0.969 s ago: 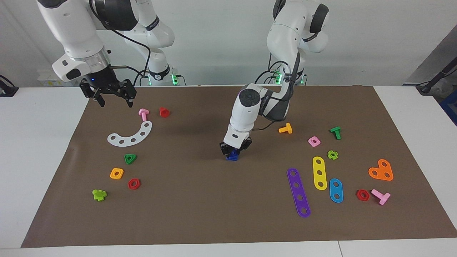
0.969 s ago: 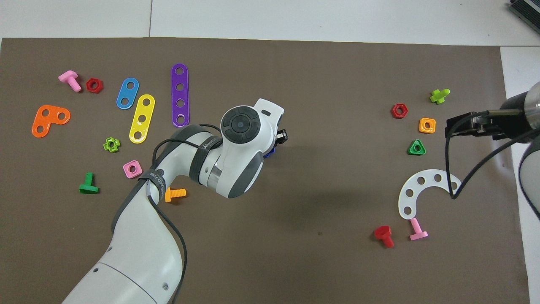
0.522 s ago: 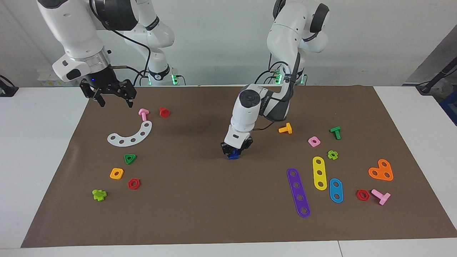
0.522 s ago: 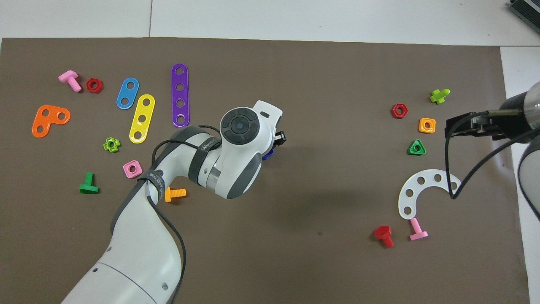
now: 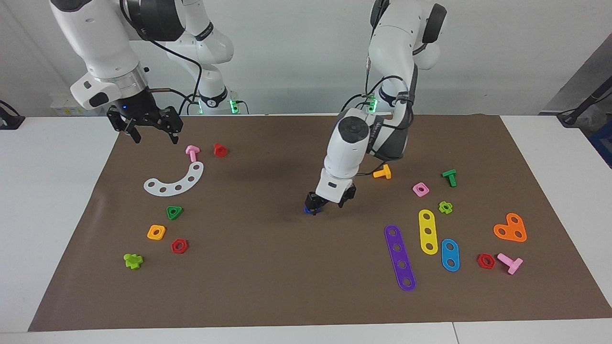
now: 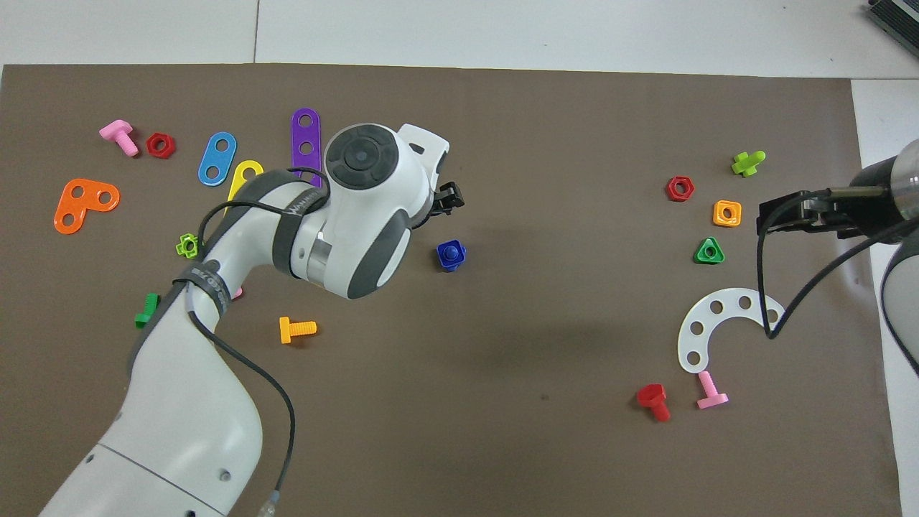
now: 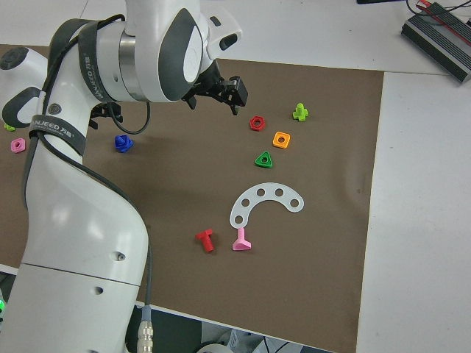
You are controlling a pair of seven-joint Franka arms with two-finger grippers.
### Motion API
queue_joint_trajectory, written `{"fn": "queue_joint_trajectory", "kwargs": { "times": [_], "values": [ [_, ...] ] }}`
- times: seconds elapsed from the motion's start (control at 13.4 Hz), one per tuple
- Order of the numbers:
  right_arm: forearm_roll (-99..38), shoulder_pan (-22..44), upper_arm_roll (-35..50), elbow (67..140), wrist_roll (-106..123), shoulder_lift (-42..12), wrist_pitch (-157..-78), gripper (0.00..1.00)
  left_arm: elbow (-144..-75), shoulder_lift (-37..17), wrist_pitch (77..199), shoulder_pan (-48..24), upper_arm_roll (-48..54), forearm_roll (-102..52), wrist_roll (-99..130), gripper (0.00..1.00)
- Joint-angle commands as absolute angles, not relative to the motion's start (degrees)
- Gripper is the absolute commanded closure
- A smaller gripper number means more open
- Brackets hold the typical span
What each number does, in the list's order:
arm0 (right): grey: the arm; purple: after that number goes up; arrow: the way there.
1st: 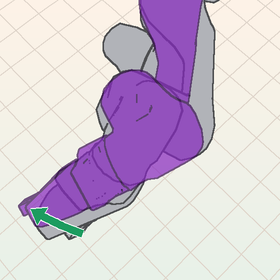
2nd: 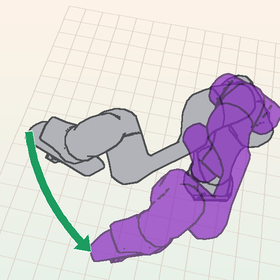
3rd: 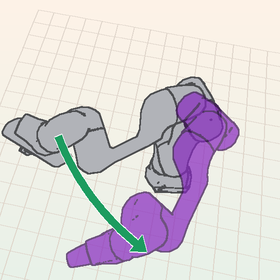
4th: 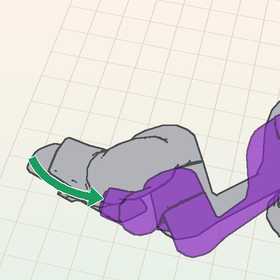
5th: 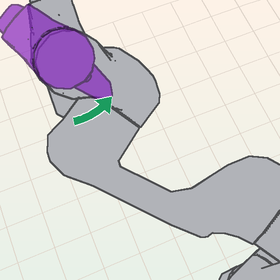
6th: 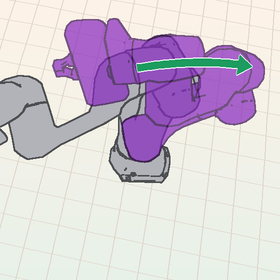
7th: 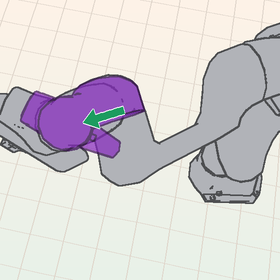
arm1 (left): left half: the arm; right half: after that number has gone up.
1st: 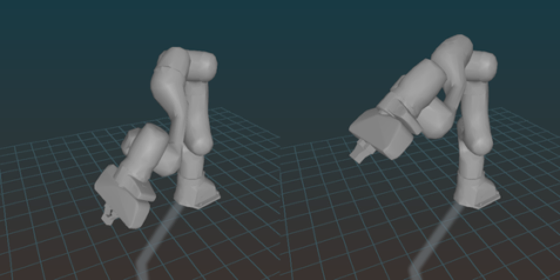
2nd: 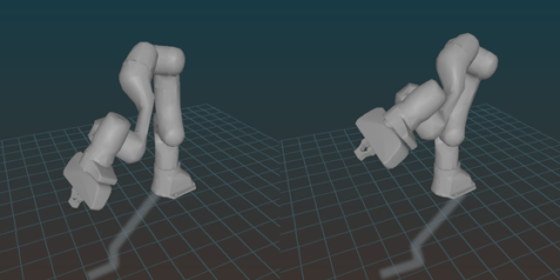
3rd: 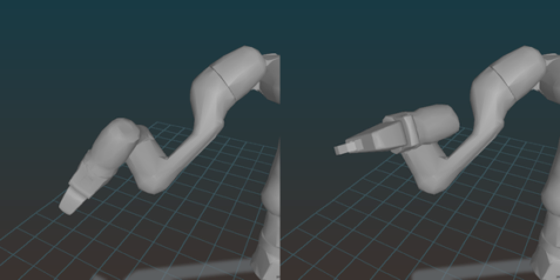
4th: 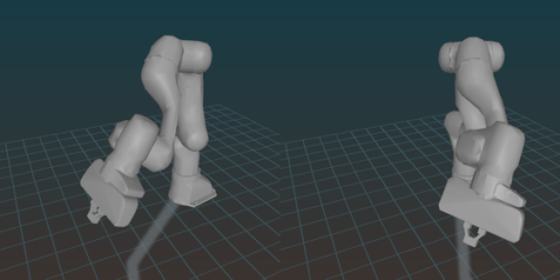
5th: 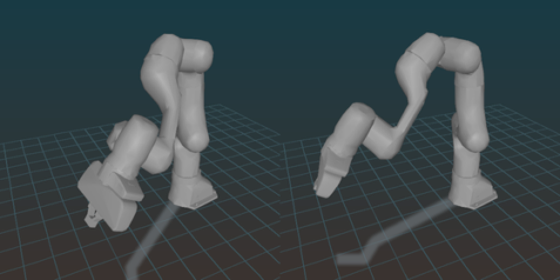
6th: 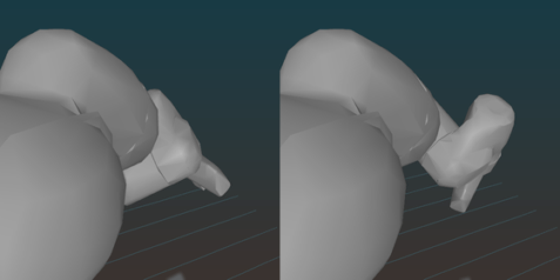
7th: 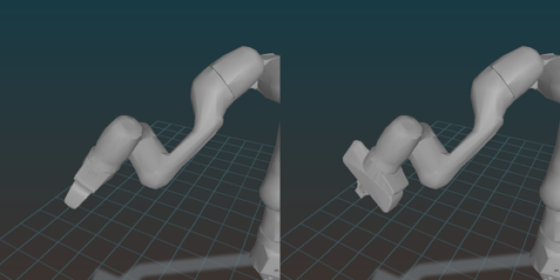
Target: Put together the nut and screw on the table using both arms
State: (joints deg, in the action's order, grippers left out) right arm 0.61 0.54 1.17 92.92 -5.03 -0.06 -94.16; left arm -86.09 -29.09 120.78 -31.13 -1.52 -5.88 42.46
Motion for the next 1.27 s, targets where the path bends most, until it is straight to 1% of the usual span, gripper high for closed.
{"fn": "queue_joint_trajectory", "kwargs": {
  "times": [0.0, 0.3, 0.52, 0.6, 0.75, 0.89, 0.97, 1.04, 1.19],
  "values": [
    [-0.62, 0.26, 1.32, 93.16, -4.48, 0.09, -93.96, 0.00, -84.37, -25.34, 114.10, -24.55, -0.88, -5.27, 35.02, 0.05],
    [-0.62, 0.26, 1.32, 93.16, -4.48, 0.09, -93.87, 0.00, -86.04, -18.30, 99.88, -13.74, -1.05, -5.01, 12.01, 0.05],
    [-0.62, 0.35, 1.32, 93.16, -4.48, 0.09, -93.78, 0.00, -92.61, -11.10, 97.30, -5.92, -1.49, -4.66, 1.17, 0.06],
    [-0.62, 0.35, 1.32, 93.16, -4.40, 0.09, -93.61, 0.00, -94.99, -8.73, 97.21, -4.41, -1.41, -2.22, -1.38, 0.07],
    [-0.62, 0.26, 1.32, 93.08, -4.31, 0.09, -93.69, 0.00, -99.82, -3.71, 97.64, -3.87, -1.41, 3.67, -3.25, 0.07],
    [-0.62, 0.00, 1.32, 93.08, -4.13, 0.09, -93.69, 0.00, -101.95, 0.07, 97.39, -2.56, -1.41, 3.96, -3.34, 0.07],
    [-0.62, 0.00, 1.32, 93.08, -4.04, 0.09, -93.69, 0.00, -101.87, 1.31, 97.21, -2.55, -1.32, 3.96, -3.17, 0.05],
    [-0.70, 0.00, 1.32, 93.08, -4.04, 0.09, -93.69, 0.00, -101.00, 1.75, 97.21, -2.72, -1.32, 3.87, -2.73, 0.00],
    [-0.70, 0.09, 1.32, 93.08, -4.04, 0.09, -93.69, 0.00, -97.93, 1.67, 95.20, -2.99, -1.14, 3.34, -2.55, 0.00]
  ]
}}
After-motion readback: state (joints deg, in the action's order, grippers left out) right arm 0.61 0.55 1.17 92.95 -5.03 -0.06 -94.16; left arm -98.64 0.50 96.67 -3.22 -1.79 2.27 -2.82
